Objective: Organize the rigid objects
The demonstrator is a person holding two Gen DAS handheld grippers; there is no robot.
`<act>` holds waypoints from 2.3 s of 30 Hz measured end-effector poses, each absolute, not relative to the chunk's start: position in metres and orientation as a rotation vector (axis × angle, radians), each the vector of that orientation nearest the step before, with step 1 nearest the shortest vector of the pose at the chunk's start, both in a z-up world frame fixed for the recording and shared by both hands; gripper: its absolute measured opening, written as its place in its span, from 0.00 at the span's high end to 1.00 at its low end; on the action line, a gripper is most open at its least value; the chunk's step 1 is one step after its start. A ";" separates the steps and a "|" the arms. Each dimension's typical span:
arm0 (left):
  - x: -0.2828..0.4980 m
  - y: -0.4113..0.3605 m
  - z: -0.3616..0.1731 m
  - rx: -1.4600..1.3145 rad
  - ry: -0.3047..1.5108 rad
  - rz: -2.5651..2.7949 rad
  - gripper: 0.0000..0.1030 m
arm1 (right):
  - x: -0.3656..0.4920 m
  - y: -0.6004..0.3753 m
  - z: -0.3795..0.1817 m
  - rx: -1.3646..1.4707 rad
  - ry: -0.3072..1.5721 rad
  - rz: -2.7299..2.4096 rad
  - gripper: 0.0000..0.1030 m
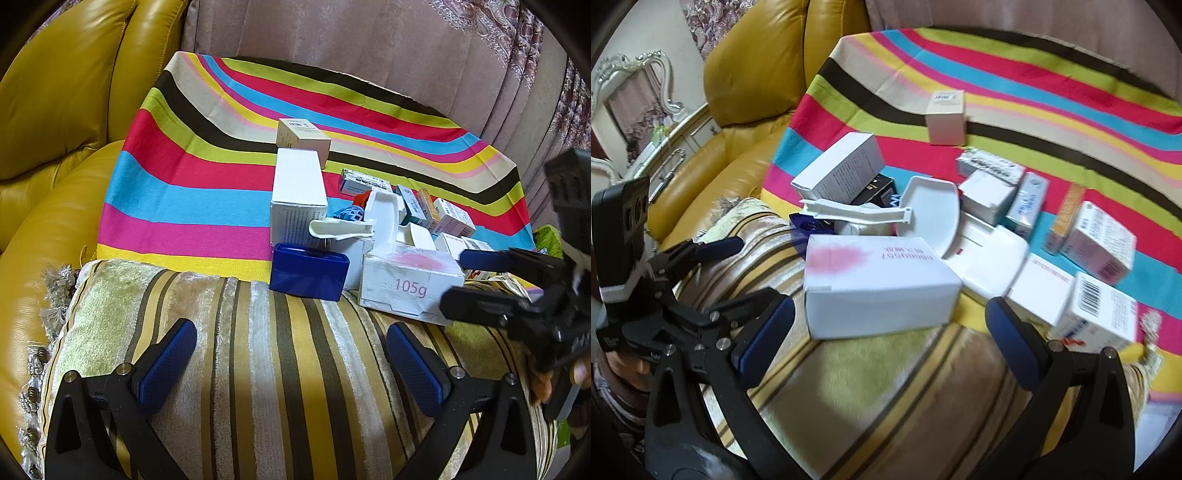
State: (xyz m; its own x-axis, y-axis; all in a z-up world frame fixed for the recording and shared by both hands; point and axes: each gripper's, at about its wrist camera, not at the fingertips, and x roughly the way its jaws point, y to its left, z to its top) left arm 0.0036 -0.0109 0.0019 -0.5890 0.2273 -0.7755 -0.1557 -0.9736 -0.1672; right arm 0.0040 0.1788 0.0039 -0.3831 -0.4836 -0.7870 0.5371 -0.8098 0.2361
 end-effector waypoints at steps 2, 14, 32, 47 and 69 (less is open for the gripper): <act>0.004 -0.010 0.002 -1.296 -0.118 2.621 0.00 | -0.004 0.178 0.001 1.240 0.046 -2.166 0.00; 0.003 -0.011 0.002 -1.295 -0.118 2.619 0.00 | -0.016 0.164 -0.008 1.283 0.071 -2.099 0.09; 0.004 0.026 0.046 -1.048 0.006 2.568 0.21 | 0.068 0.234 0.038 1.028 0.144 -2.742 0.10; -0.093 0.092 0.019 -1.257 0.227 2.430 0.60 | 0.085 0.289 0.026 1.091 -0.017 -2.988 0.10; -0.080 0.087 0.043 -1.194 0.137 2.474 0.94 | 0.091 0.305 0.025 1.071 -0.167 -2.979 0.10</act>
State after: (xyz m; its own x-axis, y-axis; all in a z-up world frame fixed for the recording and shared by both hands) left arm -0.0804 0.0875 0.0429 -0.5616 0.3016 -0.7705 -0.3848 -0.9196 -0.0794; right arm 0.0906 0.3049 0.0251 -0.7713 -0.0090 -0.6364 -0.0621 -0.9941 0.0893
